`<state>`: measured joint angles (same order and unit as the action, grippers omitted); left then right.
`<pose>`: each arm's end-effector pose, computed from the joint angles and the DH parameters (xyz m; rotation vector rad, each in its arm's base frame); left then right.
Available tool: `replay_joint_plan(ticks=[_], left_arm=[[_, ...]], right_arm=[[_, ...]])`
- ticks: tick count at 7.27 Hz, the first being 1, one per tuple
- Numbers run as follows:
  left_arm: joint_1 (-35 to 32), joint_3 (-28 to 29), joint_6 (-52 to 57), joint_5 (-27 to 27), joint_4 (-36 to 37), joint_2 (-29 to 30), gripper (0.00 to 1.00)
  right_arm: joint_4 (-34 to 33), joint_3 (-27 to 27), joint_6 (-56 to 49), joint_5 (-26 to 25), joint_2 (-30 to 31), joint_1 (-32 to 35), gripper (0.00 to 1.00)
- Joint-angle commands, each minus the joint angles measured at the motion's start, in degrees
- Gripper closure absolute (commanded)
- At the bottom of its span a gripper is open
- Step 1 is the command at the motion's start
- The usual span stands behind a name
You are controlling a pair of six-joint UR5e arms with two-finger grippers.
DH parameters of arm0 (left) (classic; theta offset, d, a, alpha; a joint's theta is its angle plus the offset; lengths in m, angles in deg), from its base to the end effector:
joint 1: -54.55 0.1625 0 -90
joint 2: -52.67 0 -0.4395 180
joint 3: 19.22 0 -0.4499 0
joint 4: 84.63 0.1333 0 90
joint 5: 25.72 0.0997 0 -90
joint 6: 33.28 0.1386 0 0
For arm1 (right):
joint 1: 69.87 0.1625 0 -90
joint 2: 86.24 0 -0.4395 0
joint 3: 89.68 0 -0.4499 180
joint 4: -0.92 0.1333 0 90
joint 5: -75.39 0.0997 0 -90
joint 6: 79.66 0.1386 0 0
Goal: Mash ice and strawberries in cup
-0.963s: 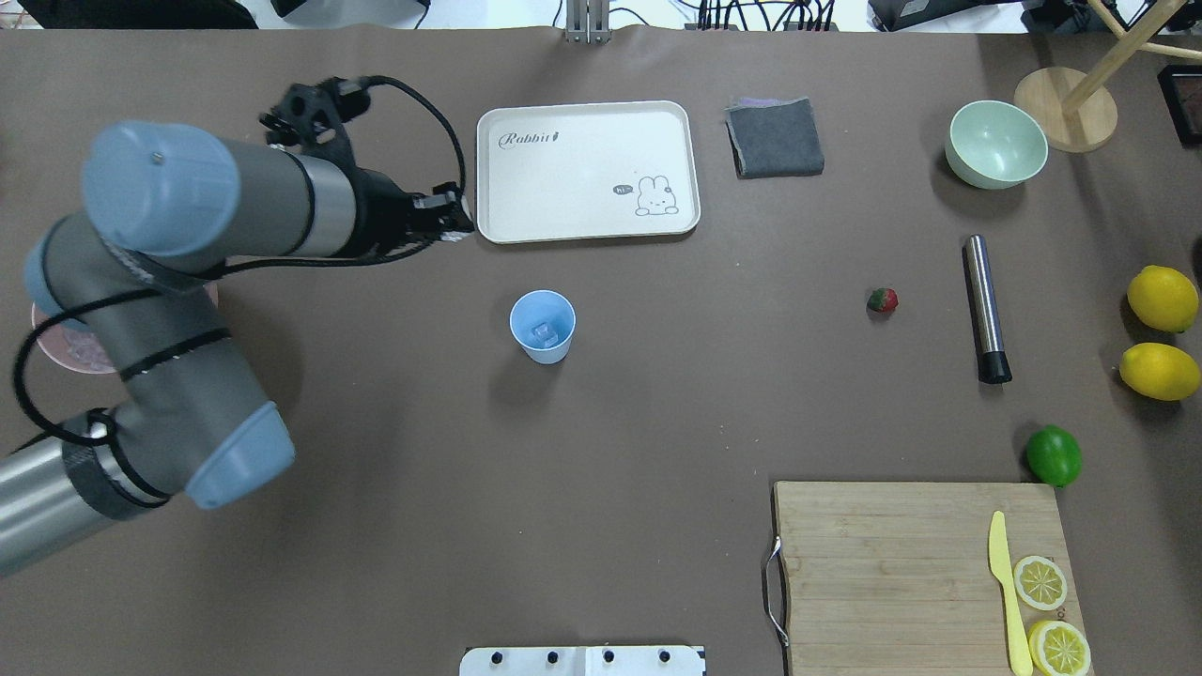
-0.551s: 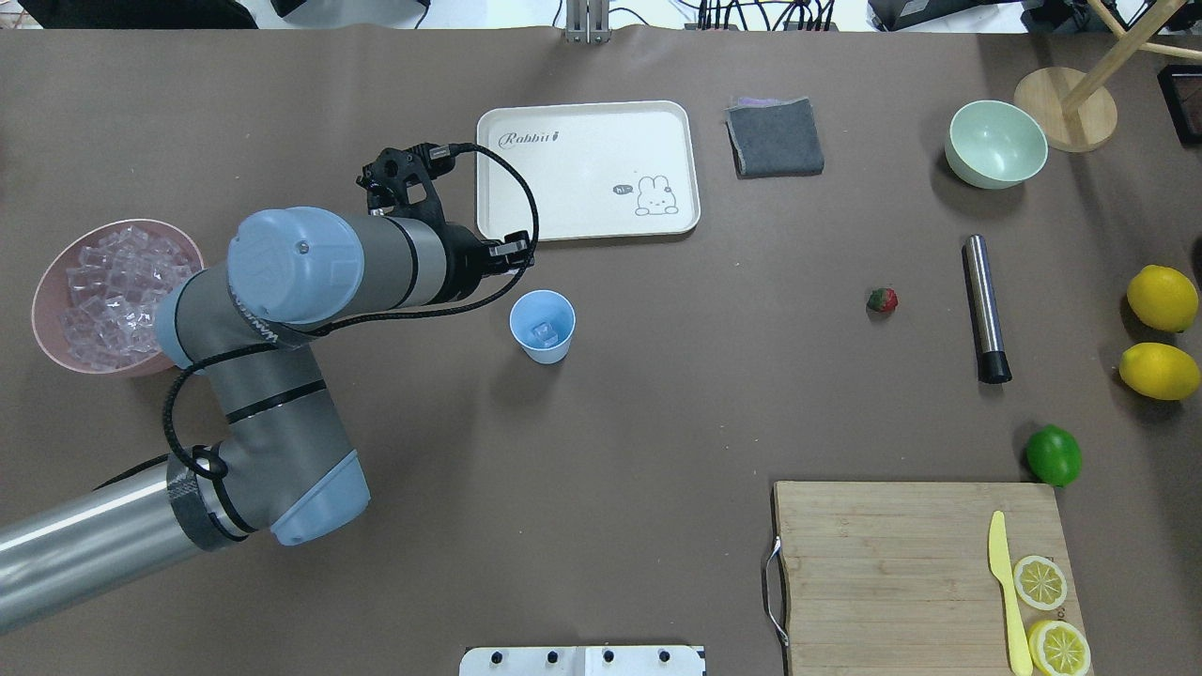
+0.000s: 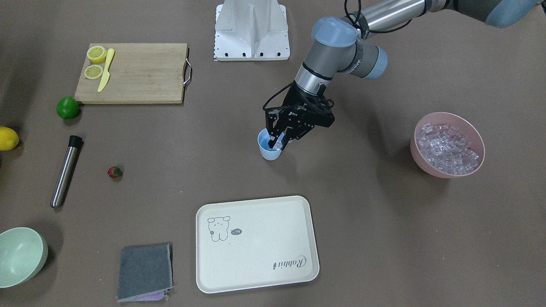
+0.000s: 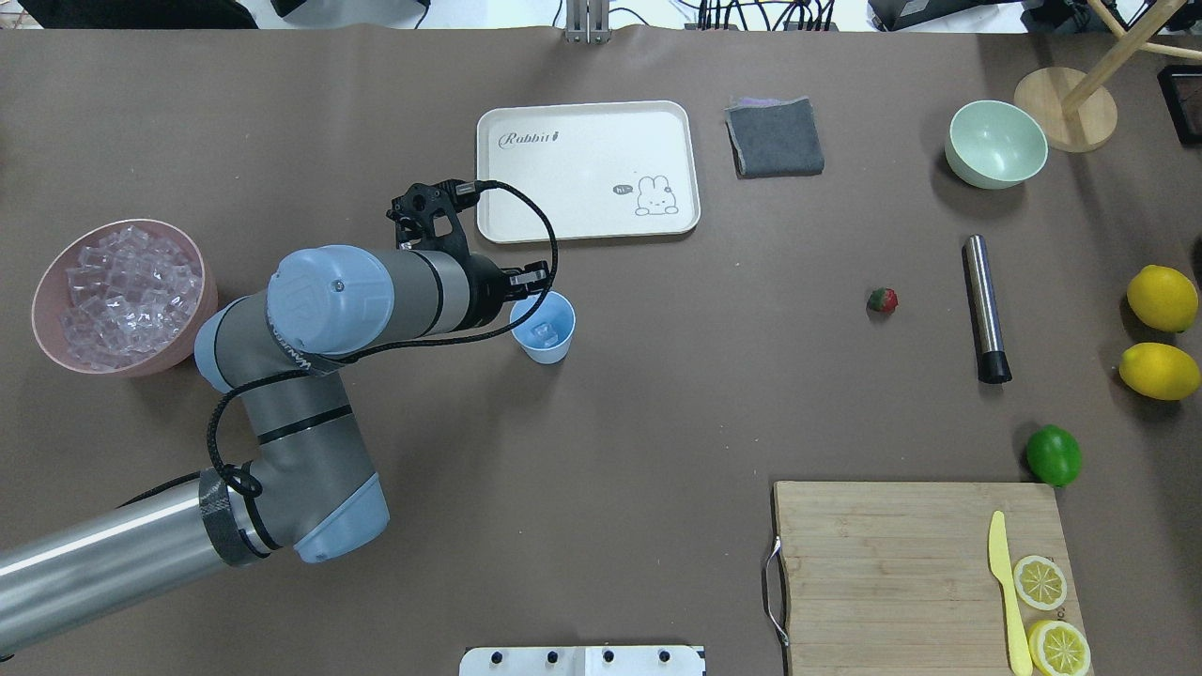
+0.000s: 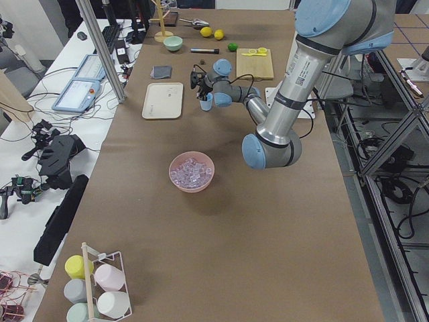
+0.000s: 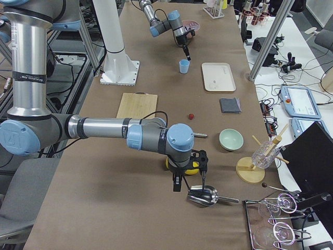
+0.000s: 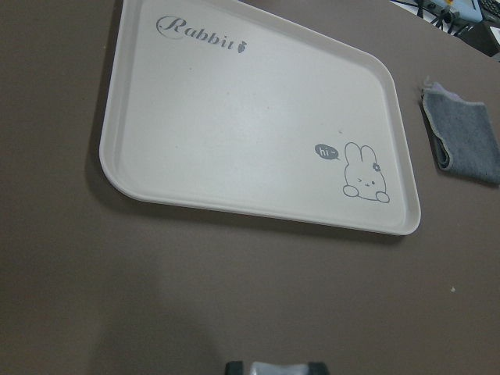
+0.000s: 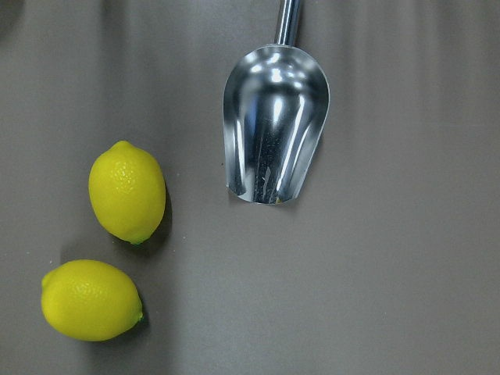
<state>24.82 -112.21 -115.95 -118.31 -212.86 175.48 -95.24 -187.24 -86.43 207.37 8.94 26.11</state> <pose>0.6001 -0.4890 0.2110 0.3756 1.2429 -0.3056 0.0927 -0.4956 0.6909 0.0187 -0.7349 0.0110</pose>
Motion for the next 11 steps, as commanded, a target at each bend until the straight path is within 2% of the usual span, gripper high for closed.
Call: replay_joint_plan(ticks=[1,2,3,6,7,9,10,11], left_arm=[[0.8,-1.48,-0.03,0.13,0.35,-0.46,1.0],[1.16,-1.49,-0.03,0.22,0.44,-0.46,0.91],[1.16,-1.14,0.14,0.66,0.61,-0.55,0.03],[1.07,-1.66,0.49,1.54,0.61,-1.34,0.02],[-0.23,-2.97,0.76,1.1,2.61,-1.34,0.02],[-9.07,-11.63,8.96,-9.92,18.29,-2.65,0.02],[-12.95,-14.81,15.64,-13.63,23.24,-5.79,0.02],[-17.34,-15.63,22.92,-16.89,23.9,-9.56,0.02]], right_arm=[[0.0,0.0,0.0,-0.15,0.26,0.09,0.0],[0.0,0.0,0.0,-0.15,0.44,0.0,0.0],[0.0,0.0,0.0,-0.06,0.61,0.0,0.0],[0.0,0.0,0.0,0.03,0.27,0.0,0.0],[0.0,0.0,0.0,-0.06,0.0,0.0,0.0],[0.0,-0.52,0.0,0.03,-0.09,0.0,0.0],[0.0,-0.53,0.09,0.12,-0.17,0.0,0.0],[0.0,-0.62,0.09,0.12,-0.18,0.0,0.0]])
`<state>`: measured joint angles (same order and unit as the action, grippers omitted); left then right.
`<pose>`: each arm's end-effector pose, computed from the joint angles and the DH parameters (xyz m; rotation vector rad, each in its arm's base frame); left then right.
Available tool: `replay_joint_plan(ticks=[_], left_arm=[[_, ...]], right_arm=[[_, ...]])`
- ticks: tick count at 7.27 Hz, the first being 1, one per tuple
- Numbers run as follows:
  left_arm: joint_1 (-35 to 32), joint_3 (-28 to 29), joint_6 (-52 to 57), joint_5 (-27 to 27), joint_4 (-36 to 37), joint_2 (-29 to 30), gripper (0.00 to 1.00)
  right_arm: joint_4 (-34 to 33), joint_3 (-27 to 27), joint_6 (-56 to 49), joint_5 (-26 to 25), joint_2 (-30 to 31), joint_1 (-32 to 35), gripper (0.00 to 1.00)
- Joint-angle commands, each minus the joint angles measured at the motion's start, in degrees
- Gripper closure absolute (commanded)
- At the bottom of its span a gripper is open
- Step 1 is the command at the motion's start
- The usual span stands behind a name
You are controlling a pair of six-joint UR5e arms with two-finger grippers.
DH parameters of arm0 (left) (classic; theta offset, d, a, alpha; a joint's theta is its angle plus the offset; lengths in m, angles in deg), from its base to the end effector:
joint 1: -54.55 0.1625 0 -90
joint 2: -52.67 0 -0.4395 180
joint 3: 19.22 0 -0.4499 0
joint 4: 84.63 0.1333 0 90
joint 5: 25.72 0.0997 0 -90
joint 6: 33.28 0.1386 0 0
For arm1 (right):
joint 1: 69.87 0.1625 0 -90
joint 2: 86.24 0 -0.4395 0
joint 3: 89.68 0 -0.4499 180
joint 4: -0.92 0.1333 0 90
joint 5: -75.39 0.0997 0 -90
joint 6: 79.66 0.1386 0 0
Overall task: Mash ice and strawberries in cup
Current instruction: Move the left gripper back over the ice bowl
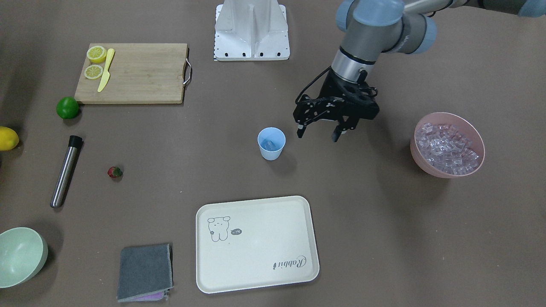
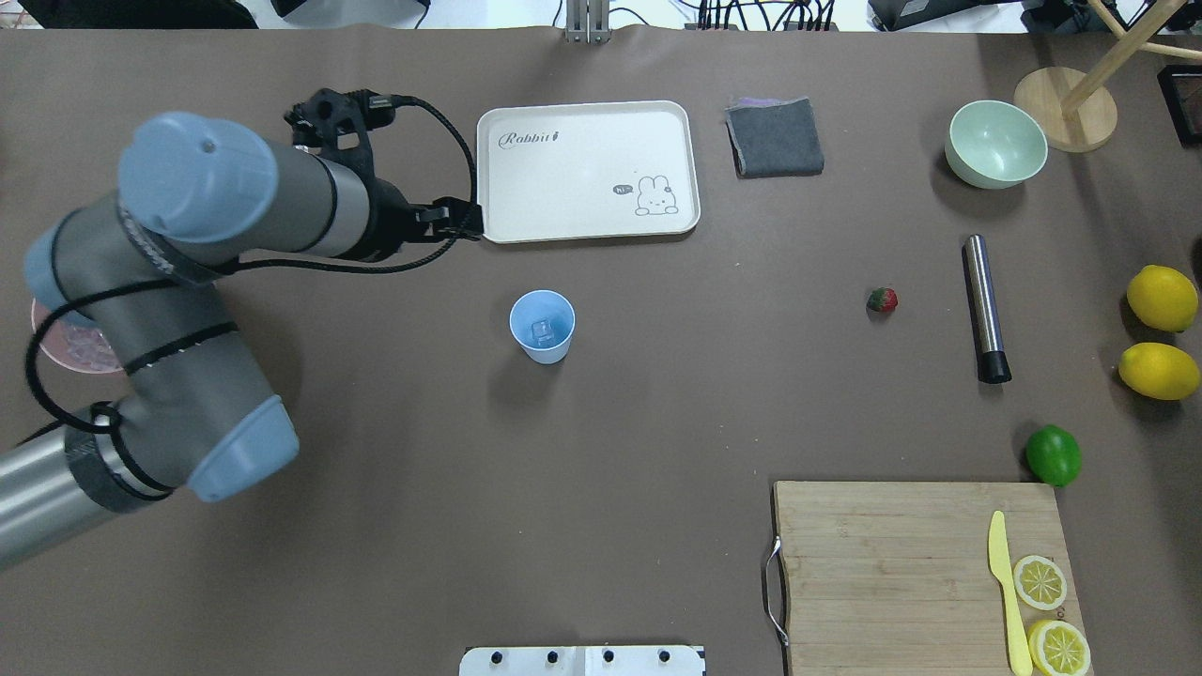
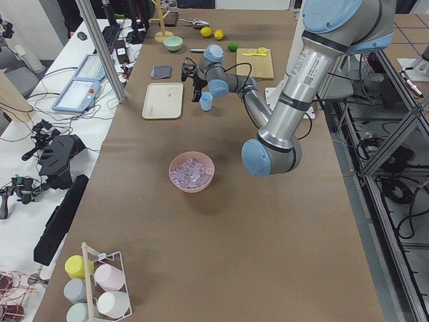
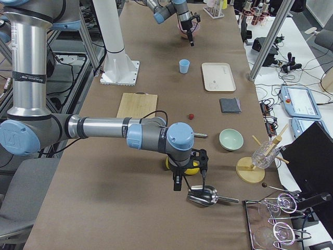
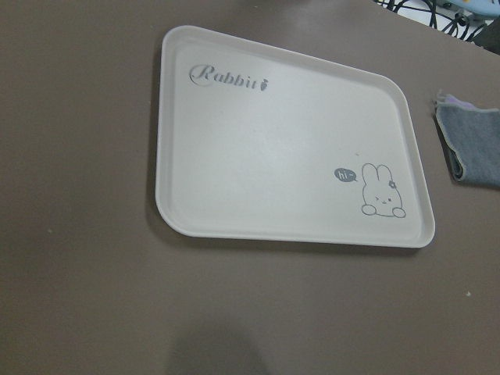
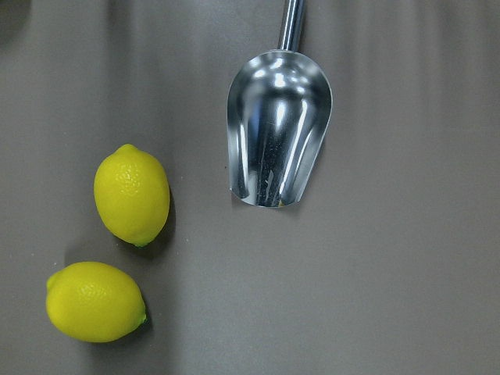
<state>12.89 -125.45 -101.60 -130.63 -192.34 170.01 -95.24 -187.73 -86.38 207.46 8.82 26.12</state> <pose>0.4530 -0.5337 0.2197 0.3585 1.0288 -0.1745 0.0928 -0.4974 0.6851 0.0288 -0.7354 0.0082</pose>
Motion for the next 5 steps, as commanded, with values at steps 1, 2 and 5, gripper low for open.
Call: replay_joint_plan(ticks=[1,2,5], left_arm=[[-9.97,-2.31,15.87,-8.61,3.38,-8.14,0.02],[-13.41,-2.22,20.55,-11.17,3.38,-11.66,0.02],[-17.14,-2.05,22.43,-11.63,1.37,-21.6,0.02]], right_arm=[[0.0,-0.38,0.03,-0.06,-0.05,-0.02,0.0],[0.0,-0.38,0.03,-0.06,-0.13,-0.02,0.0],[0.0,-0.38,0.03,-0.24,-0.22,-0.02,0.0]])
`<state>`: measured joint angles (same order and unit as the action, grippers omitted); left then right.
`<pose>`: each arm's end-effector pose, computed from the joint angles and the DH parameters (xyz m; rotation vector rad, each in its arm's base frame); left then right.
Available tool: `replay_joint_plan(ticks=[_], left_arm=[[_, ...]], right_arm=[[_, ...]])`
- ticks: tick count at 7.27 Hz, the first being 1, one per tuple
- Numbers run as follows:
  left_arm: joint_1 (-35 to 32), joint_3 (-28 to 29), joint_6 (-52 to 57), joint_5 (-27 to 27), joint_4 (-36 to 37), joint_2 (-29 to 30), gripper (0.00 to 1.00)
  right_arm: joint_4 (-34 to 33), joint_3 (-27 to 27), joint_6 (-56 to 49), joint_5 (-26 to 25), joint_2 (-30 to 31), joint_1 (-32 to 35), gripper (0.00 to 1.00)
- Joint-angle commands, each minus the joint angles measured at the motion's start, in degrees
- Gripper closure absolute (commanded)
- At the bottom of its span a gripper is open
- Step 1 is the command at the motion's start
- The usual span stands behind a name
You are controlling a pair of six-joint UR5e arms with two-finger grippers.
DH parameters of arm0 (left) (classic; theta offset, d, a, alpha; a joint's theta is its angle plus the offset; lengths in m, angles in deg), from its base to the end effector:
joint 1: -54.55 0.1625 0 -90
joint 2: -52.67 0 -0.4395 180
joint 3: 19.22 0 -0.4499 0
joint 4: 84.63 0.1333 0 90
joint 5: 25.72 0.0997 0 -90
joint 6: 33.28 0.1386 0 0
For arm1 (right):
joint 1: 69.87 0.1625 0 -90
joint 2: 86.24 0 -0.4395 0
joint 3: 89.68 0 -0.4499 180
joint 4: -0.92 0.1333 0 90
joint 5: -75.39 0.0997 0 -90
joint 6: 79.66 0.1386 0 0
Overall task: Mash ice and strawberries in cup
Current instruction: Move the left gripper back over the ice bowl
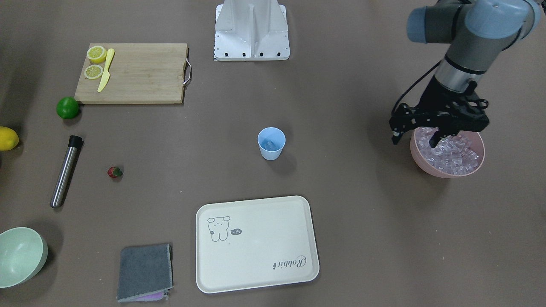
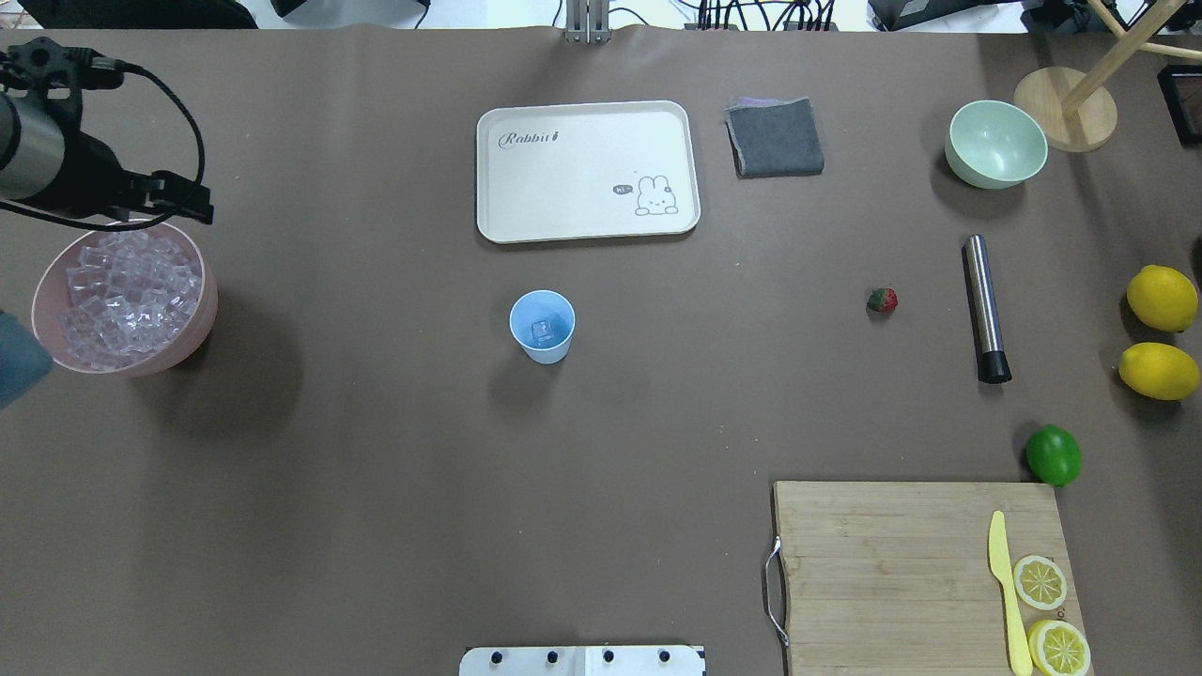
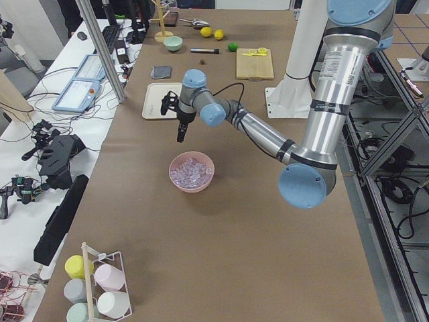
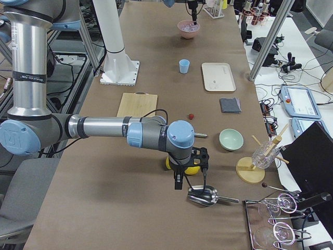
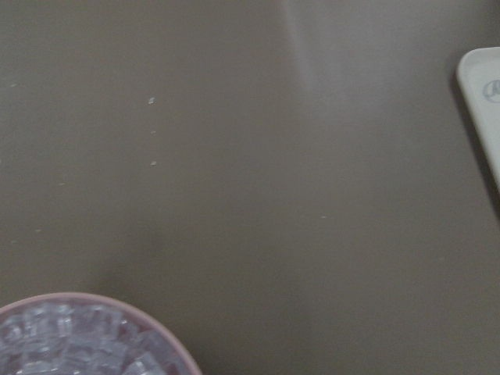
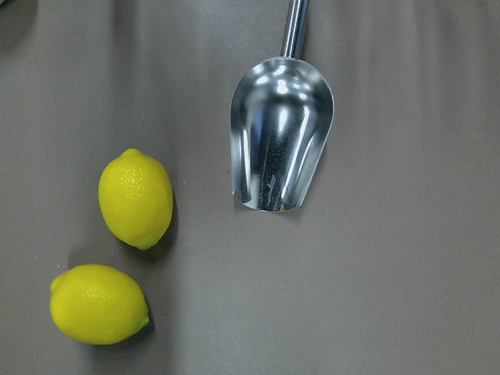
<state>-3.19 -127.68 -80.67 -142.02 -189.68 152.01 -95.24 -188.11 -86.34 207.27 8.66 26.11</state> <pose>0.2738 -0.5685 0.4096 0.2837 0.8053 -0.0762 0.0933 -0.4994 0.6804 0.0370 -0.7312 0.0051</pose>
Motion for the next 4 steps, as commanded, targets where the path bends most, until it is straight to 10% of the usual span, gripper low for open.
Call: replay_joint_plan(ticks=[1,4], left_arm=[[-1.06,0.35,8.47,0.1,-1.91,-5.02,0.02],[0.16,1.15,19.32,-0.33,-3.05,-4.24,0.03]], right_arm=[[0.0,-0.01,0.0,0.04,-0.06,0.0,0.0],[0.0,0.08,0.0,-0.13,0.55,0.0,0.0]])
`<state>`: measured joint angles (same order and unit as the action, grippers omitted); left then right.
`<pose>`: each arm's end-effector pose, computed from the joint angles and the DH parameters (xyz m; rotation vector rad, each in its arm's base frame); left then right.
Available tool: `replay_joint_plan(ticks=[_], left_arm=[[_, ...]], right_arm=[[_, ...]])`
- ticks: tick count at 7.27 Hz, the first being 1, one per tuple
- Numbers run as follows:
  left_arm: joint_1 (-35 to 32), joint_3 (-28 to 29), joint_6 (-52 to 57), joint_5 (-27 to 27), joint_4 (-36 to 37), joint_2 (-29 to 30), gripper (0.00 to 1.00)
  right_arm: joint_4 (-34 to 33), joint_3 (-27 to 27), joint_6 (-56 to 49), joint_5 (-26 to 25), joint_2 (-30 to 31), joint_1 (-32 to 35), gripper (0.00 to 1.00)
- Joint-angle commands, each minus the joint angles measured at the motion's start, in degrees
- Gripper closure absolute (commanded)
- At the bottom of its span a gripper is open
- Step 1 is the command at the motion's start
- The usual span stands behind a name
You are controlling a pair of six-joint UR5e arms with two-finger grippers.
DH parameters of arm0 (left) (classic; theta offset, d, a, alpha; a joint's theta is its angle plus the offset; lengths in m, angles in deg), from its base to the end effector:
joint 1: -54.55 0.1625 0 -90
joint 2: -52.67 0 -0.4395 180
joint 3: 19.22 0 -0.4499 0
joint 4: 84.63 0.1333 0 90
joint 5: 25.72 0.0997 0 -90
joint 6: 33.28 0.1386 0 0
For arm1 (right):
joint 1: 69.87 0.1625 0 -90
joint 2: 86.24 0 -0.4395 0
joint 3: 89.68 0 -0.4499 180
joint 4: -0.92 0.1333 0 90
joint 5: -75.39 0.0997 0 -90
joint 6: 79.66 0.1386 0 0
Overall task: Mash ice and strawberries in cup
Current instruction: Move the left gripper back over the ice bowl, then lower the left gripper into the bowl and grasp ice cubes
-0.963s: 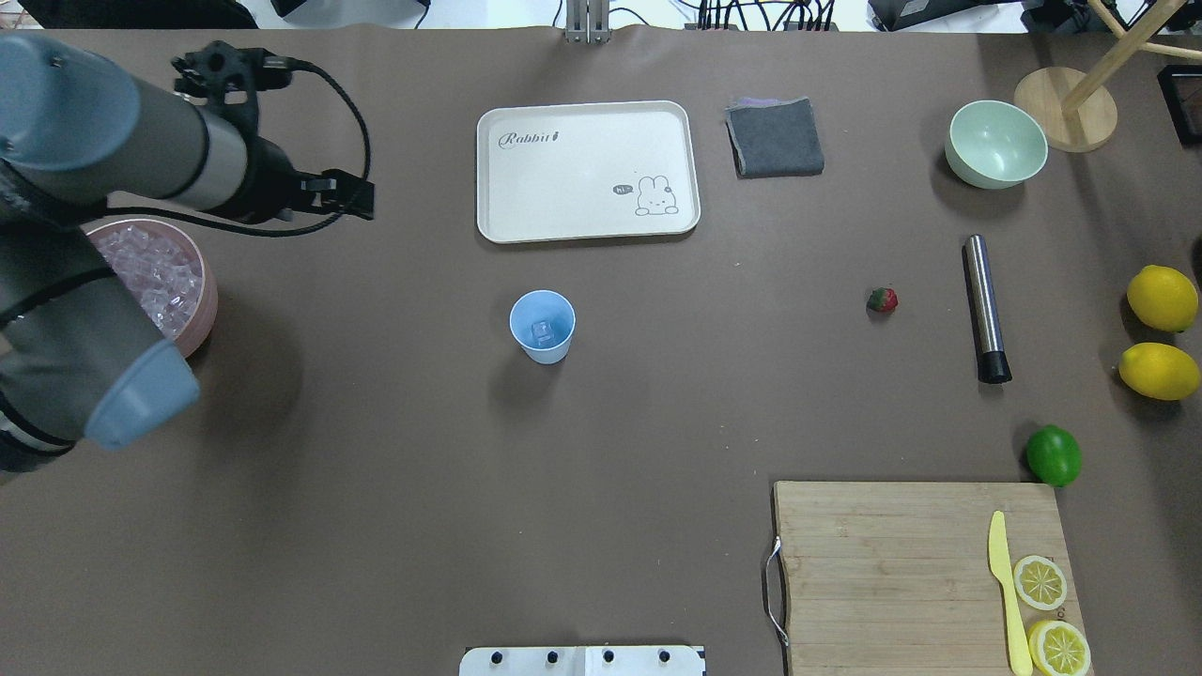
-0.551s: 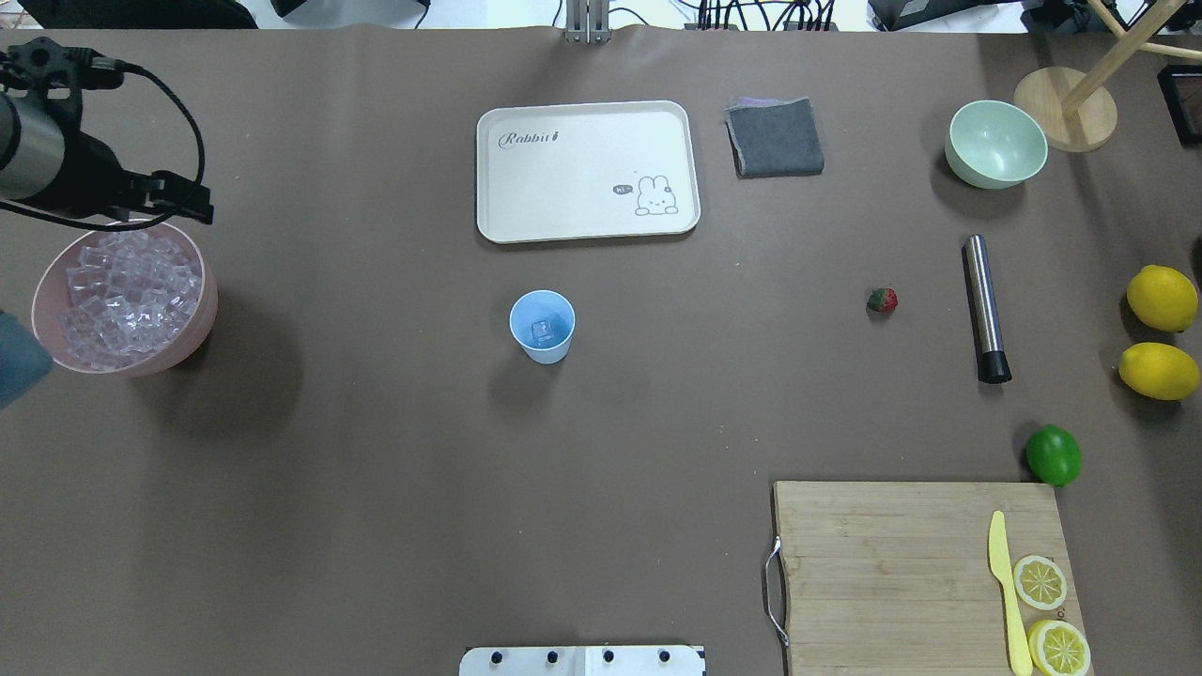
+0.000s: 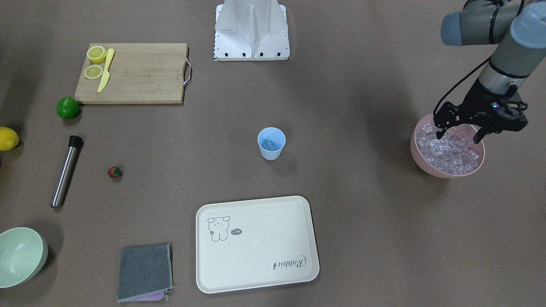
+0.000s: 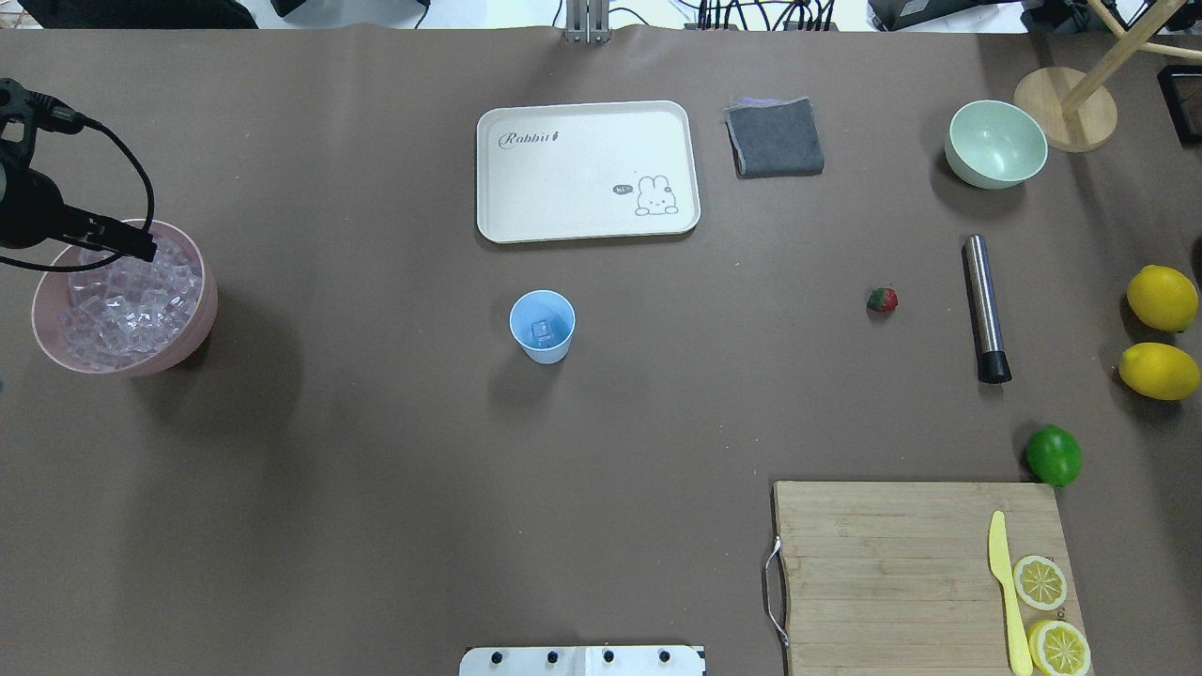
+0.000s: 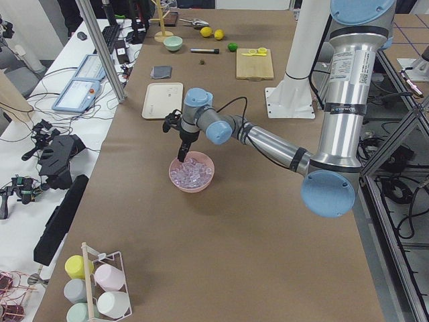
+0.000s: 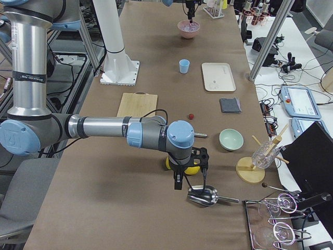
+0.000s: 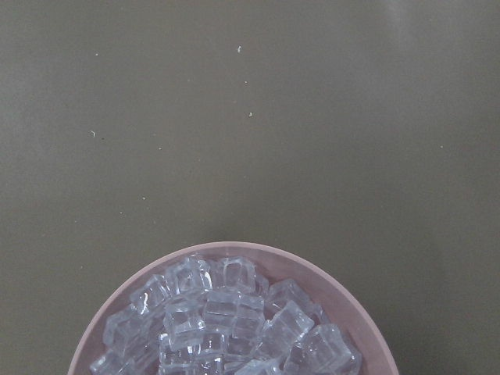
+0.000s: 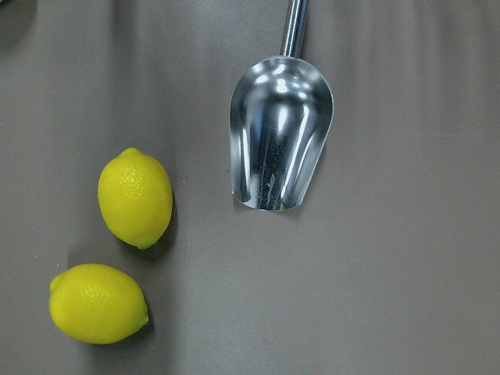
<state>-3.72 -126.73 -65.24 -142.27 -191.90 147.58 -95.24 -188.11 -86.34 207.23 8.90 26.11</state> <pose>0.2598 -0.5558 0.4605 0.3431 0.7364 0.1567 0.0932 -0.4972 0.6825 0.0329 -0.7309 0.0066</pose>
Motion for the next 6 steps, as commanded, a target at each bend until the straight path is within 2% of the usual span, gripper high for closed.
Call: replay_joint_plan(ticks=[1,2,6], left_arm=[[0.7,1.16,11.41,-0.17,-2.84,-0.5,0.03],[0.7,2.21,18.88,-0.25,-3.03,-0.6,0.04],[0.61,3.54,25.1,-5.96,-3.3,-0.77,0.03]], right_arm=[[0.0,0.08,-0.09,-0.1,0.57,0.0,0.0],[0.0,0.17,-0.09,-0.01,0.57,0.0,0.0],[-0.17,0.87,0.0,-0.09,0.39,0.0,0.0]])
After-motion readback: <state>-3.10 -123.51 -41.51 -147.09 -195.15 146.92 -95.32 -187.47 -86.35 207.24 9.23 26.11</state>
